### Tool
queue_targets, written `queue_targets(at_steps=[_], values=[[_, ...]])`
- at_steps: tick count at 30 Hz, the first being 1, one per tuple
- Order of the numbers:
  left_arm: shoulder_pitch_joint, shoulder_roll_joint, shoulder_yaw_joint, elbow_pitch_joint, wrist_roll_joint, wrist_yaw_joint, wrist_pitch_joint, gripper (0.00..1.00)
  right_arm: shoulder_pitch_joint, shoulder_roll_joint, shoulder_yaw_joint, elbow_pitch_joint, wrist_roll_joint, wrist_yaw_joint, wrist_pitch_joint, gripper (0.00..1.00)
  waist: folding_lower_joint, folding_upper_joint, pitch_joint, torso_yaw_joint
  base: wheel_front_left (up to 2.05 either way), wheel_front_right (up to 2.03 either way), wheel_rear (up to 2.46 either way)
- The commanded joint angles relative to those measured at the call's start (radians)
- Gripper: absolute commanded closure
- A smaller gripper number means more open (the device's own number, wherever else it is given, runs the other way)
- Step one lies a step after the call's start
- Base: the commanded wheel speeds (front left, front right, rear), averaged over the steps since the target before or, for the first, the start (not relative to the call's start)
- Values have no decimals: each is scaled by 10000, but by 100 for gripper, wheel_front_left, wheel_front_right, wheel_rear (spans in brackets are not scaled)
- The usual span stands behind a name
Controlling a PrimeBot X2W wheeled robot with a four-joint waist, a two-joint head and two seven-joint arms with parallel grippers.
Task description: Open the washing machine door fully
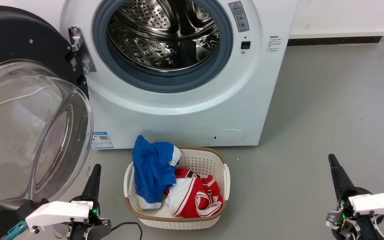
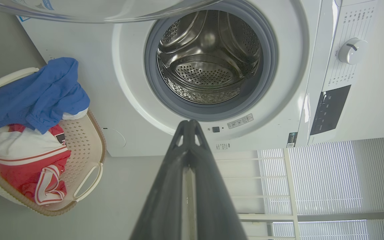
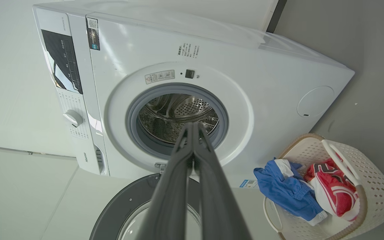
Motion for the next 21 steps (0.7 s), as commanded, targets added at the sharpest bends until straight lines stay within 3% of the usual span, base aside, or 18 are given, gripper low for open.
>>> queue_targets(at_steps=[1,21], values=[[-204,-37,71,-73,-154,-82,58,100,-210,30,-40,2,203,1,54,100,0,0,-3,7,0,0,0],[-195,-202,330,-95,-1445,-289,428,100,-259,51,-189,86,1683,0,298,100,0,0,-54,138,0,0,0]])
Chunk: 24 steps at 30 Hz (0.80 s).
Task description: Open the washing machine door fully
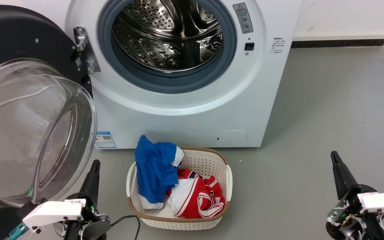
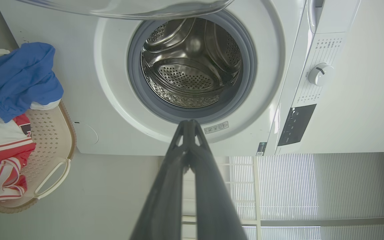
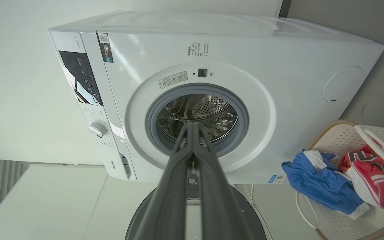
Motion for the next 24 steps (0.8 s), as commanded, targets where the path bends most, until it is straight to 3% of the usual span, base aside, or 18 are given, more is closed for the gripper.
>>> queue_targets(at_steps=[1,24], values=[[-96,-37,71,-42,-209,-73,71,100,-130,33,-35,22,244,0,50,100,-1,0,-6,14,0,0,0],[-95,-80,126,-49,-472,-106,146,100,-138,40,-66,38,563,0,99,100,-1,0,-20,50,0,0,0]])
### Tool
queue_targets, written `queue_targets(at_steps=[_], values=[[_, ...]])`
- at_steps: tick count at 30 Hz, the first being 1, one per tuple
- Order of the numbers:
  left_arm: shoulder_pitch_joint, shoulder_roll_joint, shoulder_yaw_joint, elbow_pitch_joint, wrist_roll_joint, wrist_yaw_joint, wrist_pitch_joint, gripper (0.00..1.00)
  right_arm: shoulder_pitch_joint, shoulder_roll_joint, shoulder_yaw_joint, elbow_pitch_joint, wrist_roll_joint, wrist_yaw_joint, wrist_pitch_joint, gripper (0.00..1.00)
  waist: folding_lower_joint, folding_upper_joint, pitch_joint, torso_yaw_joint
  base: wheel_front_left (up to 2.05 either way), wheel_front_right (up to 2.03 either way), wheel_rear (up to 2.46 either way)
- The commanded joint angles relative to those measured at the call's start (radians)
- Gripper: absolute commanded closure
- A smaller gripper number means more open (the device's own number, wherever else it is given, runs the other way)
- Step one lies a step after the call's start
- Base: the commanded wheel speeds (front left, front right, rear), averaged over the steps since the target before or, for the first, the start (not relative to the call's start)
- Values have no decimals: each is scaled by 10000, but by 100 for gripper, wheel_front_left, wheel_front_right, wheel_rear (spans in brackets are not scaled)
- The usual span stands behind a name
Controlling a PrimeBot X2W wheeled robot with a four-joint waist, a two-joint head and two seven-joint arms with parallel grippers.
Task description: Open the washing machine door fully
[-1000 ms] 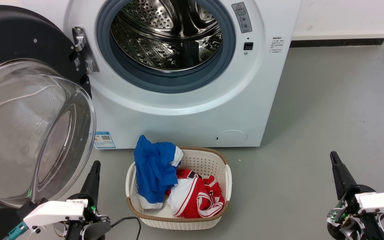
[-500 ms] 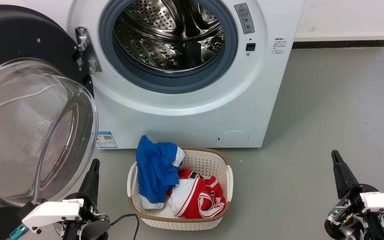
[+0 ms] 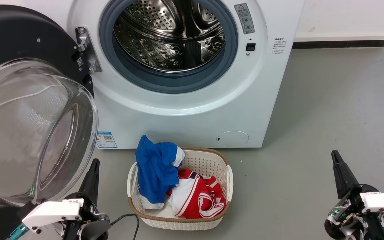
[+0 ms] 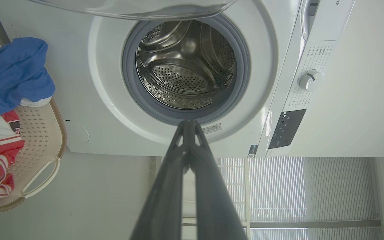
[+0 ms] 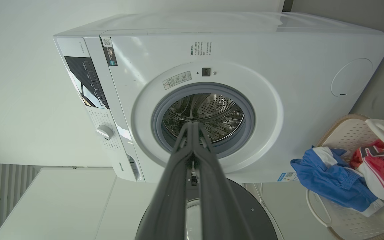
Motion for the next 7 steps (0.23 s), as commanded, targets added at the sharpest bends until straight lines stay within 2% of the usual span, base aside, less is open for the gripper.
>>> queue_targets(at_steps=[1,7], values=[[-74,-30,32,-36,5,-21,29,100,-100,34,-10,9,24,0,14,100,0,0,0,0,0,0,0],[-74,-30,31,-37,5,-21,28,100,-100,34,-10,9,24,0,15,100,0,0,0,0,0,0,0]])
